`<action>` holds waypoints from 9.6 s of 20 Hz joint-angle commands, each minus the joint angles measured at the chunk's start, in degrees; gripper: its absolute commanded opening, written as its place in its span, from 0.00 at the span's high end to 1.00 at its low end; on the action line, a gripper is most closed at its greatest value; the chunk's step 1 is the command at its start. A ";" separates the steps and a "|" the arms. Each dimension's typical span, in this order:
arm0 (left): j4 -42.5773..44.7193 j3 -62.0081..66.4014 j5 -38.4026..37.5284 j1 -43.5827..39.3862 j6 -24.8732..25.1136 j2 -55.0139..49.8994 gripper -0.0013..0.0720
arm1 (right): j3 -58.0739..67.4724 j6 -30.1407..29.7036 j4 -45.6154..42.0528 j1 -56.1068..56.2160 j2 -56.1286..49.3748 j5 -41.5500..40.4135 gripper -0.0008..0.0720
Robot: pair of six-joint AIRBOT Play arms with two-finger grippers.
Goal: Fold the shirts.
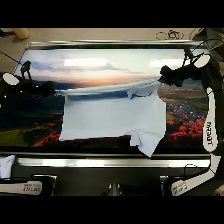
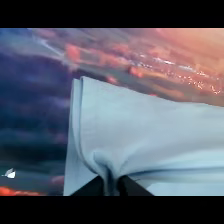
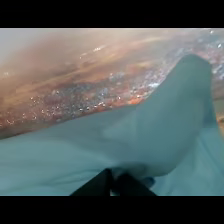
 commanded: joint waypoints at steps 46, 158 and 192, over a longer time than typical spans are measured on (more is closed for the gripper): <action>-0.63 16.26 6.60 3.91 7.65 46.25 0.95 | 0.17 -17.33 -14.88 -2.23 50.27 -17.11 0.97; -10.84 -2.49 0.76 2.67 3.15 -9.46 0.06 | -33.46 -4.76 -4.33 2.62 11.61 -20.41 0.02; -56.94 -3.54 21.77 -35.65 25.03 -13.14 0.95 | -21.75 -2.08 15.56 3.96 30.42 4.07 0.96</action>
